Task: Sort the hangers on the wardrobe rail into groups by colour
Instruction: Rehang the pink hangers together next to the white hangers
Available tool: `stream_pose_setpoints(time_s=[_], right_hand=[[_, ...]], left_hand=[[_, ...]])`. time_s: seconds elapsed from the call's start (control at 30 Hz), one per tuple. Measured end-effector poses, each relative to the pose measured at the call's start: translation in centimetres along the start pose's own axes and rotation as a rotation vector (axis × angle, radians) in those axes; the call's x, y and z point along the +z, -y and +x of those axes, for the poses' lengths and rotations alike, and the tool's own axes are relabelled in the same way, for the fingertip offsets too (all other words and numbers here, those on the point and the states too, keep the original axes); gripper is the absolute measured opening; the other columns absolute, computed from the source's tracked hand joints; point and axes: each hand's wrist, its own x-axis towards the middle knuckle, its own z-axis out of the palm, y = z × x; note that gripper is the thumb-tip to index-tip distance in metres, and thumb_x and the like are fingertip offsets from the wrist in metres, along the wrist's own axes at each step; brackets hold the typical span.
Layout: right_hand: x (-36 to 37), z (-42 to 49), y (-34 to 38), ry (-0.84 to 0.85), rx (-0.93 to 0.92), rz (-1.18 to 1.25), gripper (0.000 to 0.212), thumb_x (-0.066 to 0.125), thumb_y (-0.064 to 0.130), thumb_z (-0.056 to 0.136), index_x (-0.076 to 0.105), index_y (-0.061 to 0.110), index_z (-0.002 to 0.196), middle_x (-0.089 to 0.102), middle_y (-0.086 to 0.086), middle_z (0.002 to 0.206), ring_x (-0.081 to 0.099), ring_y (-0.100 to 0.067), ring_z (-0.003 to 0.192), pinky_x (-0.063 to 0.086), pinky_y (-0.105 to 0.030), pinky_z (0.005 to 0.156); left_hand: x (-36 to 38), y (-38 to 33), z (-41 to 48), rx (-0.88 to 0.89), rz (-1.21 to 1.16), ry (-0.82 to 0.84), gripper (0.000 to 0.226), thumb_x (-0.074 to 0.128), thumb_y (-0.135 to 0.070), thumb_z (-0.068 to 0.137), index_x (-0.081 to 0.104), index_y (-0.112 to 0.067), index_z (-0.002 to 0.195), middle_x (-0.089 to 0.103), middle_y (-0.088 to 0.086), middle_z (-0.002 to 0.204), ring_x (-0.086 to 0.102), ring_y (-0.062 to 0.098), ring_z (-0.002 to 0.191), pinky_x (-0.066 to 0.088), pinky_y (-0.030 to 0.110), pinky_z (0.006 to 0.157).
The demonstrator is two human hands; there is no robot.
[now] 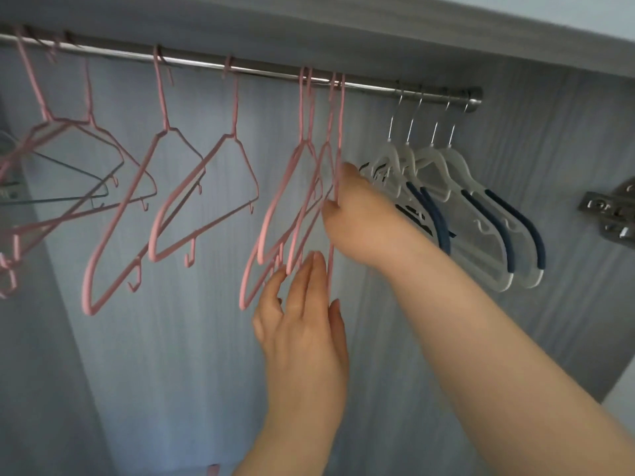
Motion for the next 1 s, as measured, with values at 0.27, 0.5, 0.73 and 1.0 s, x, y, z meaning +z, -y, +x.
stream_pose_setpoints(time_s=[0.27, 0.5, 0.73, 1.0], right_hand=[[4.4, 1.5, -2.4, -0.175, 0.223, 0.616, 0.028, 0.027, 0.0, 0.09, 0.045, 0.005, 0.11, 0.05, -0.006, 0.088, 0.048, -0.02, 0.076, 0.043, -0.03, 0.069], [2.5, 3.0, -3.8, -0.275, 0.232, 0.677, 0.022, 0.029, 0.0, 0.088, 0.049, 0.007, 0.089, 0.045, -0.001, 0.07, 0.042, -0.015, 0.06, 0.039, -0.029, 0.059], [1.4, 1.9, -4.5, -0.283, 0.243, 0.545, 0.023, 0.037, 0.011, 0.092, 0.048, 0.005, 0.111, 0.053, -0.01, 0.094, 0.051, -0.023, 0.08, 0.041, -0.027, 0.063], [0.1, -1.0, -3.9, -0.354, -0.051, 0.059, 0.05, 0.044, 0.015, 0.092, 0.03, 0.012, 0.14, 0.026, -0.006, 0.151, 0.02, -0.024, 0.137, 0.016, -0.02, 0.102]], left_hand=[[-0.1, -0.4, 0.1, 0.014, -0.212, 0.058, 0.035, 0.062, -0.006, 0.082, 0.06, -0.012, 0.116, 0.063, 0.007, 0.063, 0.059, 0.024, 0.06, 0.041, 0.024, 0.054], [0.0, -1.6, 1.2, 0.128, -0.211, 0.066, 0.036, 0.048, -0.019, 0.086, 0.057, -0.014, 0.12, 0.071, 0.008, 0.08, 0.063, 0.024, 0.07, 0.052, 0.032, 0.06], [-2.5, -2.0, 1.4, 0.365, -0.362, -0.333, 0.036, 0.058, -0.014, 0.087, 0.05, -0.019, 0.121, 0.045, -0.005, 0.124, 0.046, 0.003, 0.111, 0.037, 0.013, 0.094], [-1.7, -2.2, 4.3, -0.027, -0.503, 0.059, 0.046, 0.056, -0.025, 0.087, 0.044, -0.02, 0.13, 0.063, -0.008, 0.113, 0.057, -0.002, 0.097, 0.043, 0.014, 0.087]])
